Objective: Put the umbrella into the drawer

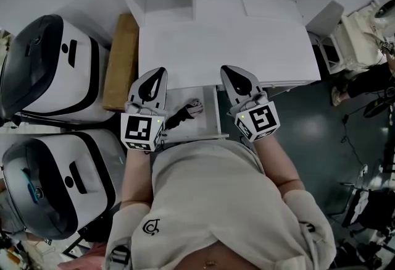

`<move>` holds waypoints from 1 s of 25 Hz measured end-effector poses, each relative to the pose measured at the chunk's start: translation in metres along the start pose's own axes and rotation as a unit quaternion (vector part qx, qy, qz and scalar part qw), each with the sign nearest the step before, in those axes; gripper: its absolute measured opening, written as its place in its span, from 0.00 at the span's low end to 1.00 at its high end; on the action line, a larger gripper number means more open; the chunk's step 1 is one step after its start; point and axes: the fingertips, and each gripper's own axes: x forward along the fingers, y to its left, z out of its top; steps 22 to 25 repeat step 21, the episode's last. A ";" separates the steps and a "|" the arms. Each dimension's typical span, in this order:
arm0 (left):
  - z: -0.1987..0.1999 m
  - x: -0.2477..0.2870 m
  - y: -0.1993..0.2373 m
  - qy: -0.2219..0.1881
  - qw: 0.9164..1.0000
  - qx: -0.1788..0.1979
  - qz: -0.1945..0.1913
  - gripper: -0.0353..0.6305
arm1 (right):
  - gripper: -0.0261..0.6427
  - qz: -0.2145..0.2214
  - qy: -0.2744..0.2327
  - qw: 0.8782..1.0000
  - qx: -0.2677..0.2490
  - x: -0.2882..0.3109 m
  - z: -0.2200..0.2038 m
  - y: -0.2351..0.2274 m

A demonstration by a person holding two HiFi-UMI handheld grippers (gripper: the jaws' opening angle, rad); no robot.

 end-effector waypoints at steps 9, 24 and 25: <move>0.002 0.006 -0.004 -0.003 1.000 -0.029 -0.008 0.07 | 0.05 -0.005 -0.001 1.000 0.009 -0.003 -0.003 -0.001; -0.005 0.013 -0.009 0.013 1.000 -0.015 -0.024 0.07 | 0.05 -0.008 0.002 1.000 0.020 -0.003 -0.009 -0.004; -0.005 0.013 -0.009 0.013 1.000 -0.015 -0.024 0.07 | 0.05 -0.008 0.002 1.000 0.020 -0.003 -0.009 -0.004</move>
